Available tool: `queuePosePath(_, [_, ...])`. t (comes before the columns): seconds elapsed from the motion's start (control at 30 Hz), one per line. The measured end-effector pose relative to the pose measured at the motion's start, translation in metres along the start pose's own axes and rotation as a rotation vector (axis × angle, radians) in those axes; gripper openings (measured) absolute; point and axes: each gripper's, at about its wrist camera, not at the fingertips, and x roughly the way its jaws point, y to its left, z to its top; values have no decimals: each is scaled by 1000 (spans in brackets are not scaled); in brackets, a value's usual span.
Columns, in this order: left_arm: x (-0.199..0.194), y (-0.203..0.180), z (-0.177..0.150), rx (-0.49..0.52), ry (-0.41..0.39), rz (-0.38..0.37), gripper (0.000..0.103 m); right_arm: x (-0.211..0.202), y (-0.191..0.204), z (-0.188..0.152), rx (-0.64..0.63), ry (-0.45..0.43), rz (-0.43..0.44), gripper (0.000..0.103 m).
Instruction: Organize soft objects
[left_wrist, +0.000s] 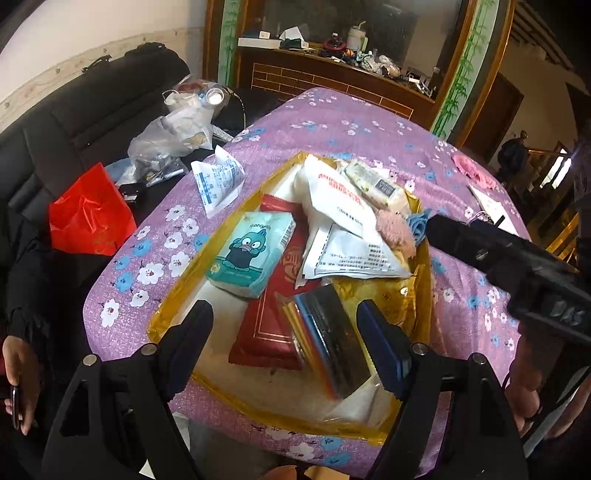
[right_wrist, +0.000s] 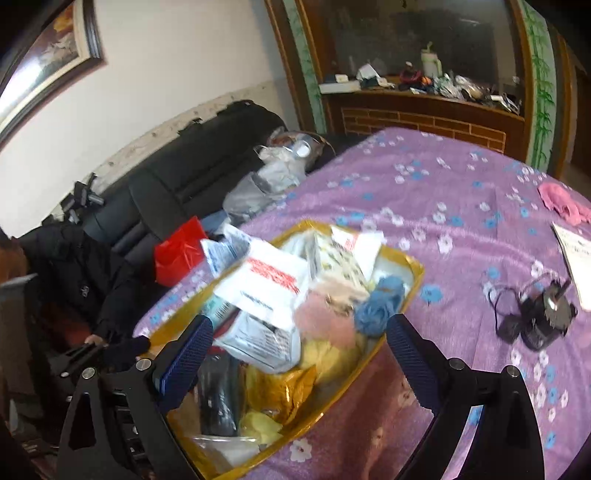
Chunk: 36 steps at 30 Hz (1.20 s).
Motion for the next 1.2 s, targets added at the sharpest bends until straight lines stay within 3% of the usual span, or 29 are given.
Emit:
queuePosePath(0.3, [-10,1,2,10,-20,16,80,17,12,-6,-1,52,-76,96])
queuePosePath(1.2, [-13,-11,-10,35,-25,63,80,-2,13,-23,13,59,-50,96])
